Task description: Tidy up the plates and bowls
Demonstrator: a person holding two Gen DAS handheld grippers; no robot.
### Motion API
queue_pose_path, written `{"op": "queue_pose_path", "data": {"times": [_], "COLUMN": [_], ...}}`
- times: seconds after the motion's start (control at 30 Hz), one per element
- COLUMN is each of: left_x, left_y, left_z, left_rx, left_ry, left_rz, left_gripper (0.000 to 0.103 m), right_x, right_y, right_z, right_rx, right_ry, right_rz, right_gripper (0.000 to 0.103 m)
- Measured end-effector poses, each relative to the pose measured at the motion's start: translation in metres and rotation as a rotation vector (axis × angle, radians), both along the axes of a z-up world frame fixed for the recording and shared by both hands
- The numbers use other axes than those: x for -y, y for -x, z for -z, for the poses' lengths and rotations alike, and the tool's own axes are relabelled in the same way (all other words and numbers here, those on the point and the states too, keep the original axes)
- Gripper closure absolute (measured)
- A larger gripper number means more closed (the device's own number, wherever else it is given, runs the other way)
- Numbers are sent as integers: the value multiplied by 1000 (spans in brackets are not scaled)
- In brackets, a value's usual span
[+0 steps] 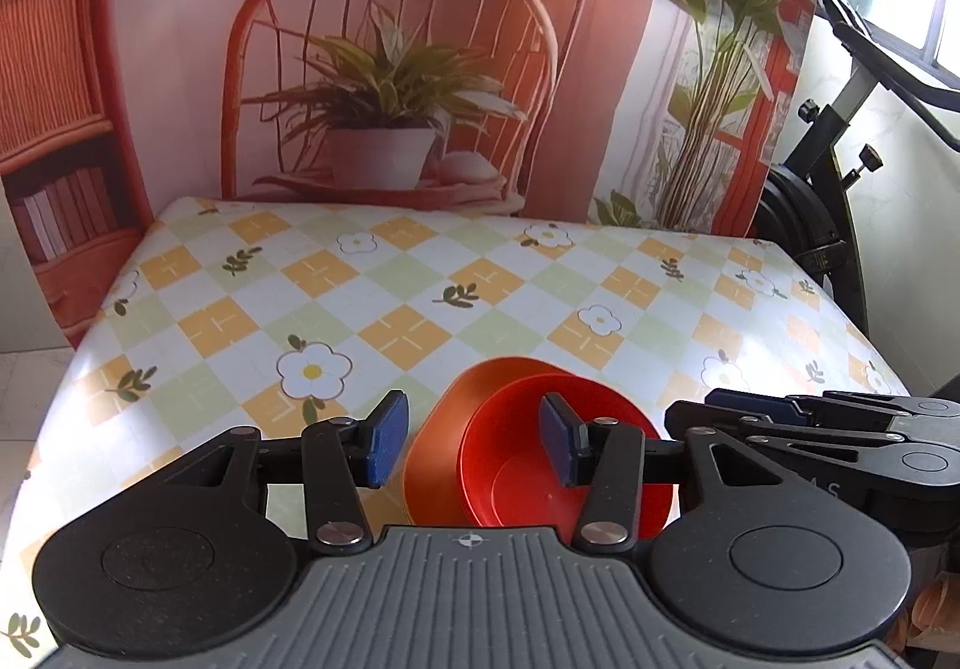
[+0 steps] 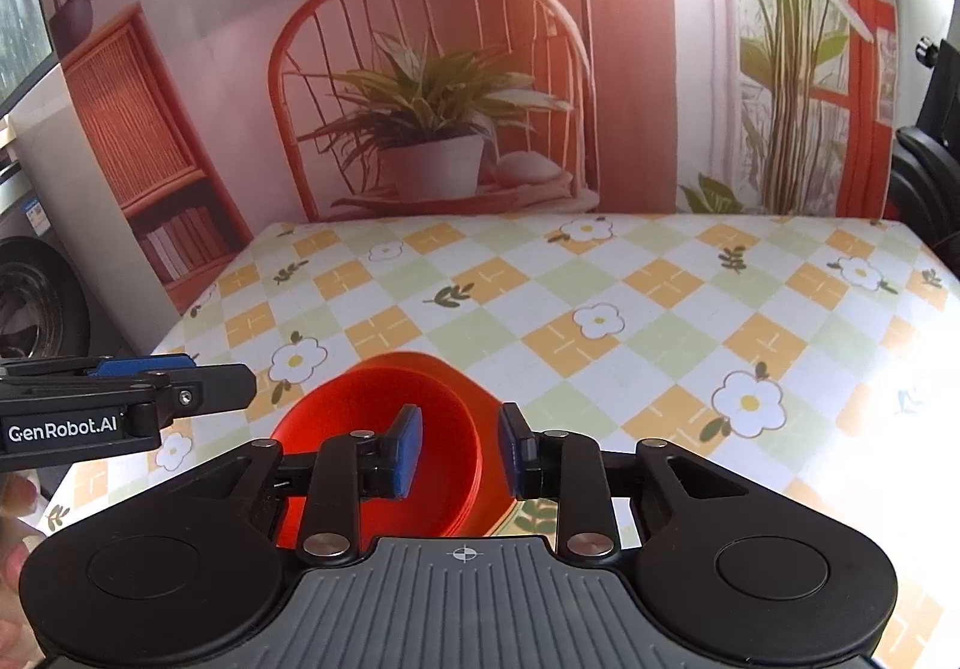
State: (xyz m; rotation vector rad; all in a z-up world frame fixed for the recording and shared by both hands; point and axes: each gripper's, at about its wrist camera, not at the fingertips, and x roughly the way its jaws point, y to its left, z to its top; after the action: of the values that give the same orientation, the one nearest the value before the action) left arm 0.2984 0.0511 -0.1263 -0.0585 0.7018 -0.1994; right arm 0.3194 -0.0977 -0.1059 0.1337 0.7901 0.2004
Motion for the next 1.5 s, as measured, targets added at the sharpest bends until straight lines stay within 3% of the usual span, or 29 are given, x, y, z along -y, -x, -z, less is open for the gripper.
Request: {"op": "queue_pose_path", "data": {"times": [0.3,0.43,0.63,0.77,1.1,1.5], "left_x": [13,24,31,36,43,42], "left_y": [56,85,127,153,181,183], "left_z": [-75,-108,-147,-166,-186,-190], "left_rx": [188,282,385,457,501,504], "left_ry": [-79,-112,-109,-135,-105,-93], "left_rz": [-43,-46,-77,-105,-110,-117], "left_gripper": [33,20,12,10,9,9], "right_x": [32,47,64,71,72,68], "right_y": [41,65,96,116,150,161], "right_z": [-74,-106,-149,-174,-208,-214], "right_rx": [146,216,302,355,437,453], "right_ry": [9,10,3,3,40,35], "right_rz": [38,50,69,86,103,101], "right_gripper": [54,38,8,1,0,0]}}
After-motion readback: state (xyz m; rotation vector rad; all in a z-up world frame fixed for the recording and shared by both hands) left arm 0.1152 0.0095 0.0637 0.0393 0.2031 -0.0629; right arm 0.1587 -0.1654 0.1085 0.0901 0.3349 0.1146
